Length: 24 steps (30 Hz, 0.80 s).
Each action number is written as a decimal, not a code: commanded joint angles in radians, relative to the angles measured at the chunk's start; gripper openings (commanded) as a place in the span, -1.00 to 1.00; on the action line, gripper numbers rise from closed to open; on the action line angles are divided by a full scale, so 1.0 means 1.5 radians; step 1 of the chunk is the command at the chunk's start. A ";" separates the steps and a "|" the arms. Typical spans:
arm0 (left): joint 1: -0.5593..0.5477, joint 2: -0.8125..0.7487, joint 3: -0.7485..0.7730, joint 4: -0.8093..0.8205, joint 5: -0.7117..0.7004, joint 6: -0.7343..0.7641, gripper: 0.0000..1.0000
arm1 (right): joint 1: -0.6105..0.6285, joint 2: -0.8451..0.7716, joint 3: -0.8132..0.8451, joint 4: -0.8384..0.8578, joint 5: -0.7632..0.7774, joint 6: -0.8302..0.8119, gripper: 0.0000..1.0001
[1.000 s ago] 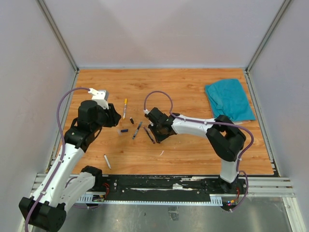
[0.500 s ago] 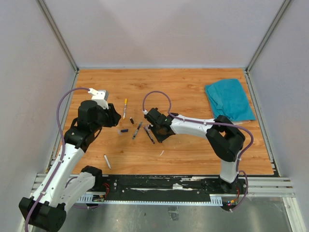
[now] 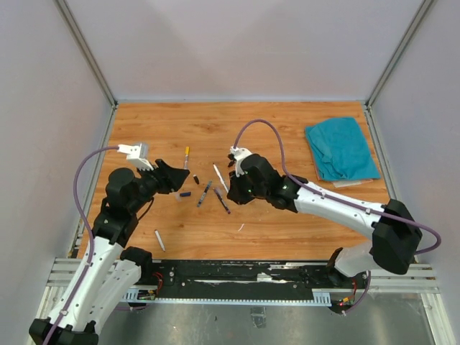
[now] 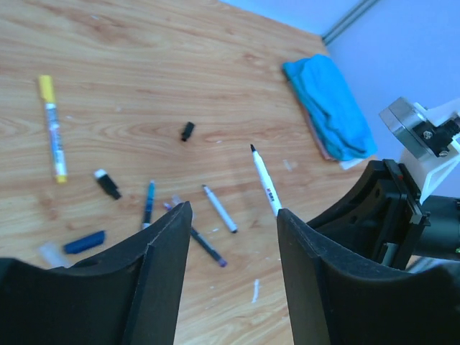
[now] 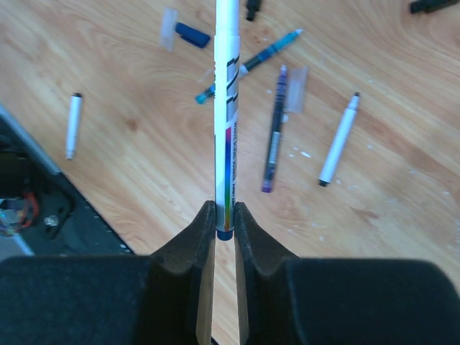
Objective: Insert the pens into the pen caps
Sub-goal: Pick up the pen from the center of the board.
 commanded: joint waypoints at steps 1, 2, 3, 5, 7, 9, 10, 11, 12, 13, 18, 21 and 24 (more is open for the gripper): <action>0.000 -0.050 -0.077 0.170 0.097 -0.150 0.14 | 0.005 -0.044 -0.065 0.158 -0.080 0.107 -0.81; -0.001 -0.060 -0.091 0.192 0.104 -0.169 0.14 | 0.004 -0.050 -0.075 0.184 -0.092 0.126 -0.81; -0.001 -0.067 -0.102 0.208 0.111 -0.182 0.15 | 0.004 -0.053 -0.082 0.209 -0.103 0.145 -0.81; -0.003 -0.073 -0.113 0.225 0.117 -0.195 0.17 | 0.004 -0.057 -0.101 0.271 -0.126 0.181 -0.81; -0.008 -0.071 -0.115 0.224 0.117 -0.190 0.18 | 0.004 -0.053 -0.111 0.325 -0.152 0.213 -0.81; -0.012 -0.063 -0.119 0.225 0.117 -0.185 0.18 | 0.004 -0.042 -0.114 0.370 -0.182 0.237 -0.81; -0.015 -0.059 -0.122 0.228 0.120 -0.184 0.18 | 0.004 -0.035 -0.111 0.387 -0.194 0.247 -0.81; -0.018 -0.054 -0.126 0.232 0.122 -0.184 0.17 | 0.004 -0.031 -0.113 0.406 -0.204 0.256 -0.81; -0.023 -0.051 -0.130 0.235 0.121 -0.185 0.17 | 0.004 -0.026 -0.115 0.424 -0.210 0.270 -0.81; -0.029 -0.047 -0.134 0.237 0.116 -0.186 0.16 | 0.004 -0.024 -0.117 0.439 -0.212 0.278 -0.81; -0.057 -0.045 -0.159 0.248 0.092 -0.195 0.11 | 0.004 -0.013 -0.109 0.458 -0.223 0.287 -0.82; -0.065 -0.045 -0.176 0.266 0.090 -0.208 0.01 | 0.004 -0.012 -0.111 0.469 -0.227 0.289 -0.82; -0.074 -0.041 -0.186 0.283 0.088 -0.215 -0.06 | 0.004 -0.011 -0.109 0.468 -0.230 0.287 -0.82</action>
